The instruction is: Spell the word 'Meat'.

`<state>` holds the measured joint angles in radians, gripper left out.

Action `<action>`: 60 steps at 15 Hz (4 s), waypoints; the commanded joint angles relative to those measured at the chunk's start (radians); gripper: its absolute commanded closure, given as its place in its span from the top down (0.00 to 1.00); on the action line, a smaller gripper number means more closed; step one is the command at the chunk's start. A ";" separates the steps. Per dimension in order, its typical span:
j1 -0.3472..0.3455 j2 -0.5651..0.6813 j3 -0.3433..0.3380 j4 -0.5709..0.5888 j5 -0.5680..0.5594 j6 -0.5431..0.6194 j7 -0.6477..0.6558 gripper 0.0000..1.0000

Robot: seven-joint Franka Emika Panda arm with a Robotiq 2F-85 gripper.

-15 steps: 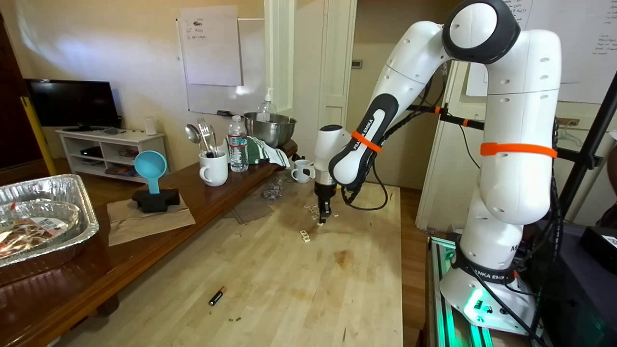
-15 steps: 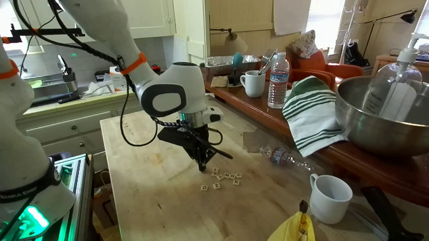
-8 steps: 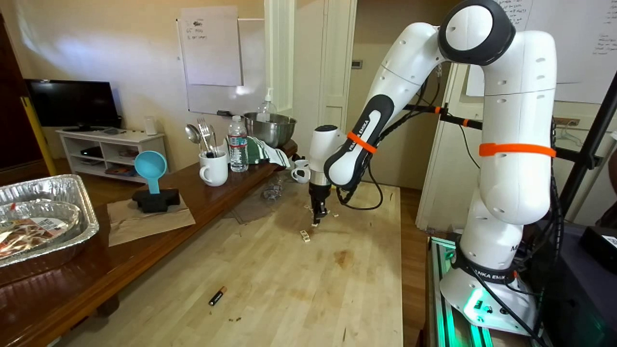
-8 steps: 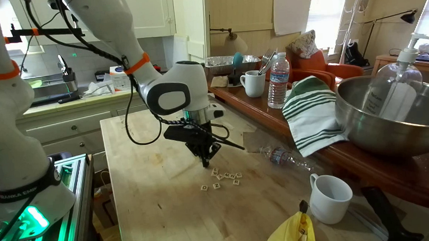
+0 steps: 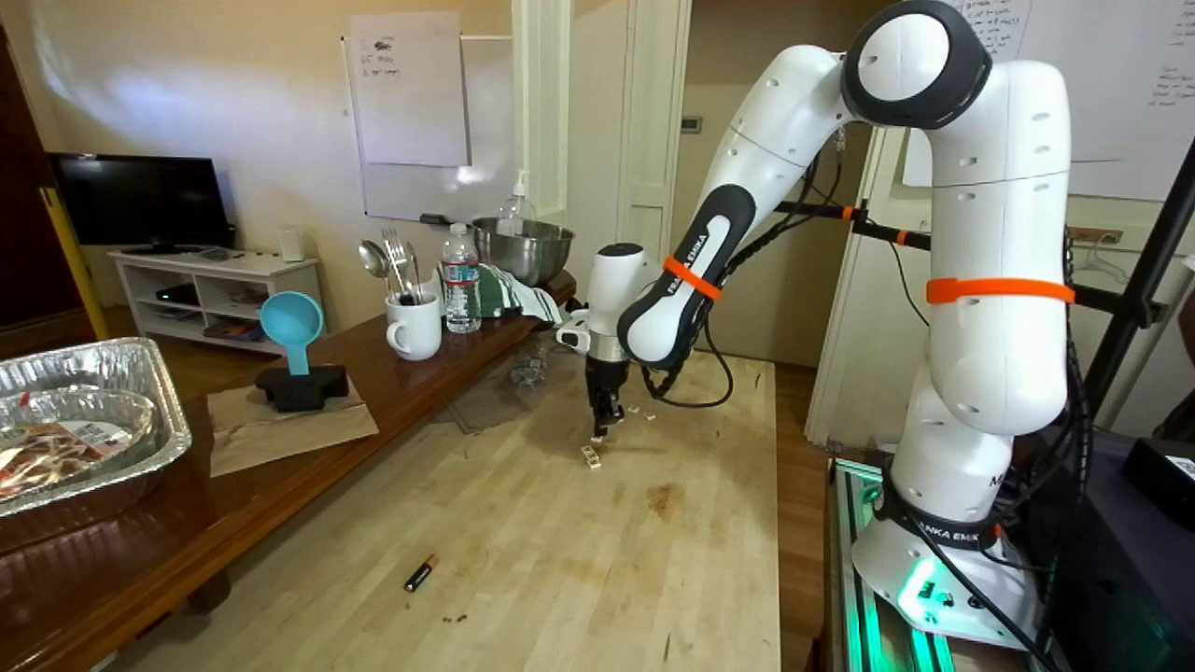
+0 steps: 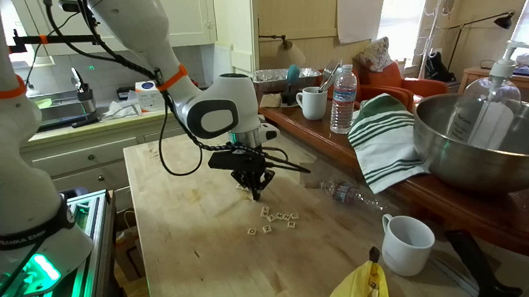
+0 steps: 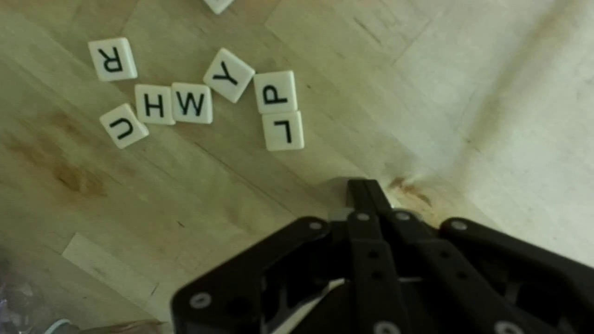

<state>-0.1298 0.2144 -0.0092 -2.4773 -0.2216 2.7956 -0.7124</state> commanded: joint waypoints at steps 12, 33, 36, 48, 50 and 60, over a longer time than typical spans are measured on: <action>0.020 0.083 0.020 0.012 -0.019 0.051 -0.093 0.00; 0.026 0.086 0.046 0.008 -0.012 0.043 -0.188 0.00; 0.031 0.089 0.043 0.011 -0.019 0.047 -0.212 0.00; 0.033 0.082 0.057 0.004 -0.019 0.037 -0.359 0.00; 0.035 0.080 0.056 0.002 -0.020 0.035 -0.375 0.00; 0.041 0.067 0.051 -0.008 -0.024 0.022 -0.406 0.00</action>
<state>-0.0990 0.2273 0.0384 -2.4670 -0.2320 2.8233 -1.1101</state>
